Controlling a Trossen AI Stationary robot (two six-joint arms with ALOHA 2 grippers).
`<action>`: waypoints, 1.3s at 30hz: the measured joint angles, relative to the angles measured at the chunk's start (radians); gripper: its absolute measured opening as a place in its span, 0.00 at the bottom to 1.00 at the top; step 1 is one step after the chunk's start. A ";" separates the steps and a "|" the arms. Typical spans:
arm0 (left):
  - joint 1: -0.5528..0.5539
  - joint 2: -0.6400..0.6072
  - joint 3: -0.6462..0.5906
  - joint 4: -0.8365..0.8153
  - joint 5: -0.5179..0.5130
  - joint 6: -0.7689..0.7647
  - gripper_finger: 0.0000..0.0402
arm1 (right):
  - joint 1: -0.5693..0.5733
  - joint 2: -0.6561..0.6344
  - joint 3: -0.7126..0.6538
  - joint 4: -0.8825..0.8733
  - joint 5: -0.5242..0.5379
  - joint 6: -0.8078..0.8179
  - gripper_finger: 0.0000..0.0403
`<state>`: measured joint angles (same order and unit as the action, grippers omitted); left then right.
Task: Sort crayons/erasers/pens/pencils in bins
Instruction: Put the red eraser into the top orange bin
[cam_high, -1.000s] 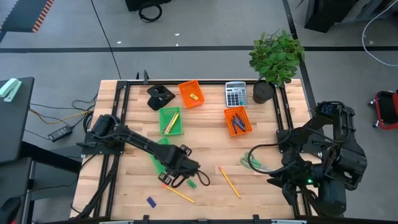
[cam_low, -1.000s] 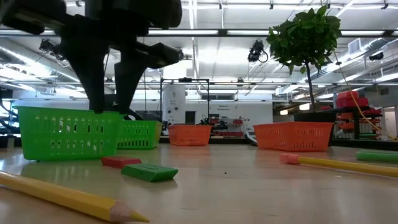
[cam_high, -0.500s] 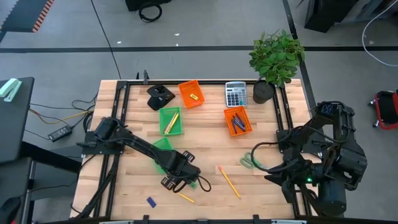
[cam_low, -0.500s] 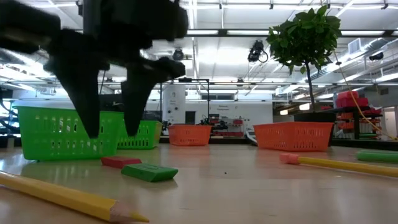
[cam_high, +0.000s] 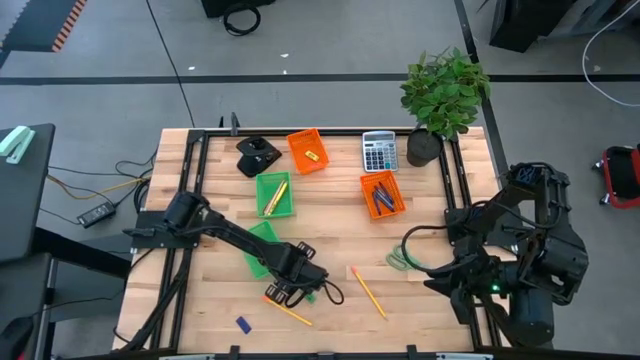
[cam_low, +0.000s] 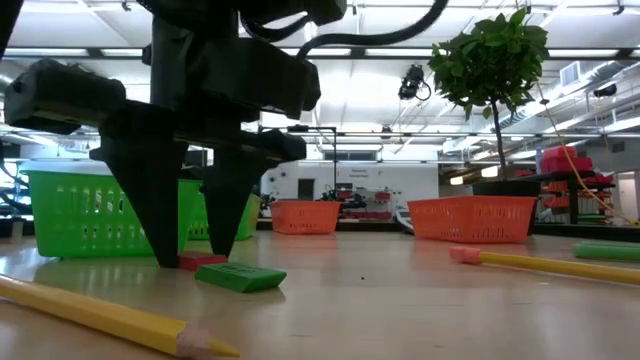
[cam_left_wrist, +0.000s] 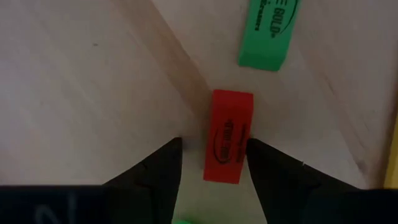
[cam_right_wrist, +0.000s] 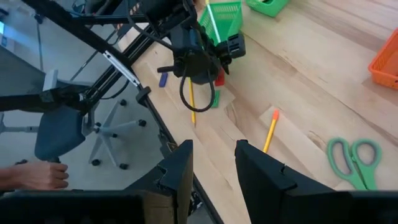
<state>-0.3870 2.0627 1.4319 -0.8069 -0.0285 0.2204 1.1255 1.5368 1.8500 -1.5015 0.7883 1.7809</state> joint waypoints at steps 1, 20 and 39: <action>0.000 0.003 0.001 -0.001 0.003 0.000 0.47 | 0.000 0.000 0.000 0.001 0.000 0.000 0.31; 0.003 0.019 0.006 0.006 0.009 -0.061 0.21 | -0.026 0.000 0.000 -0.012 -0.004 -0.027 0.31; 0.149 0.027 0.332 -0.234 -0.105 0.110 0.22 | -0.026 0.000 0.000 -0.020 -0.004 -0.051 0.31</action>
<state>-0.2383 2.0895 1.7640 -1.0406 -0.1334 0.3303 1.1000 1.5368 1.8500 -1.5214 0.7845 1.7302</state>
